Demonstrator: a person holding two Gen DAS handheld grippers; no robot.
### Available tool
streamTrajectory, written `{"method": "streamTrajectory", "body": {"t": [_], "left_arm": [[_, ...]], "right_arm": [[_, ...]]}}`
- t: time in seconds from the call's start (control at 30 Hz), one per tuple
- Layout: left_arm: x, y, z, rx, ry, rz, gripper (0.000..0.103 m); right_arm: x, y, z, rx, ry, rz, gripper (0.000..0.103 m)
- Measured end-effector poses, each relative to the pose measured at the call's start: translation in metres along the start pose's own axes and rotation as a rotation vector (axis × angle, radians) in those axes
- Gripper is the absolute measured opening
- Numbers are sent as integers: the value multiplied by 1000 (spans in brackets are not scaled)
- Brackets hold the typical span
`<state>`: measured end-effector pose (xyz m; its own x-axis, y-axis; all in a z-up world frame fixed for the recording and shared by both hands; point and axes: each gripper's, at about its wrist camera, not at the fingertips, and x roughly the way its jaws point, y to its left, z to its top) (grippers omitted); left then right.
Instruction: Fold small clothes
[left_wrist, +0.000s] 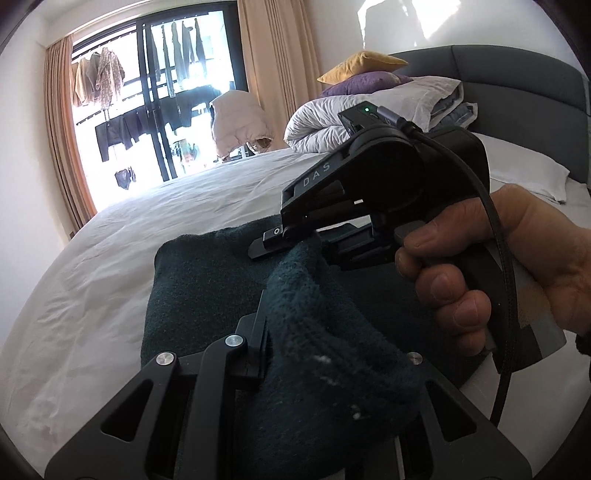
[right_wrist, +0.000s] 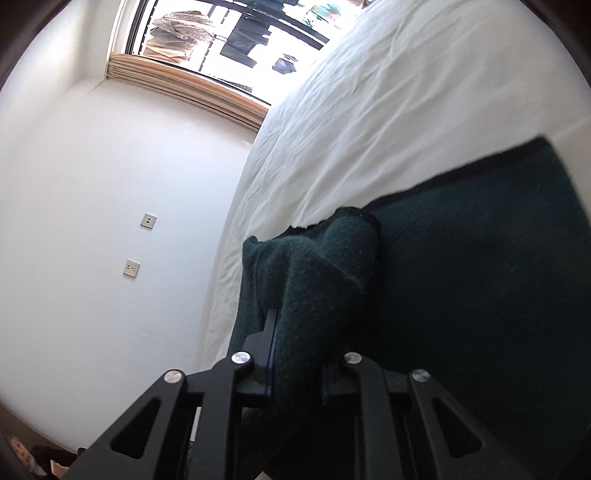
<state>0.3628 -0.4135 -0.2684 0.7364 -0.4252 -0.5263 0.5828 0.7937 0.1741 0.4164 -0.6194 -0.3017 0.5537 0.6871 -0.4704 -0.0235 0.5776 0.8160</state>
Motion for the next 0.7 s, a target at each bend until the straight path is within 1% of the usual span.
{"method": "streamTrajectory", "body": {"t": [0.17, 0.23, 0.33, 0.53, 0.7], "left_arm": [[9, -34, 6, 65, 11, -27, 15], [15, -50, 8, 88, 20, -43, 15], [23, -71, 10, 120, 34, -60, 15], [36, -101, 4, 144, 64, -79, 15], [44, -113, 0, 143, 68, -92, 15]], "right_arm": [[-20, -3, 17, -67, -12, -81, 14], [-29, -8, 21, -87, -20, -126, 14], [-40, -19, 23, -97, -30, -162, 14], [-52, -44, 24, -90, -38, -185, 14], [-59, -53, 27, -90, -49, -196, 14]]}}
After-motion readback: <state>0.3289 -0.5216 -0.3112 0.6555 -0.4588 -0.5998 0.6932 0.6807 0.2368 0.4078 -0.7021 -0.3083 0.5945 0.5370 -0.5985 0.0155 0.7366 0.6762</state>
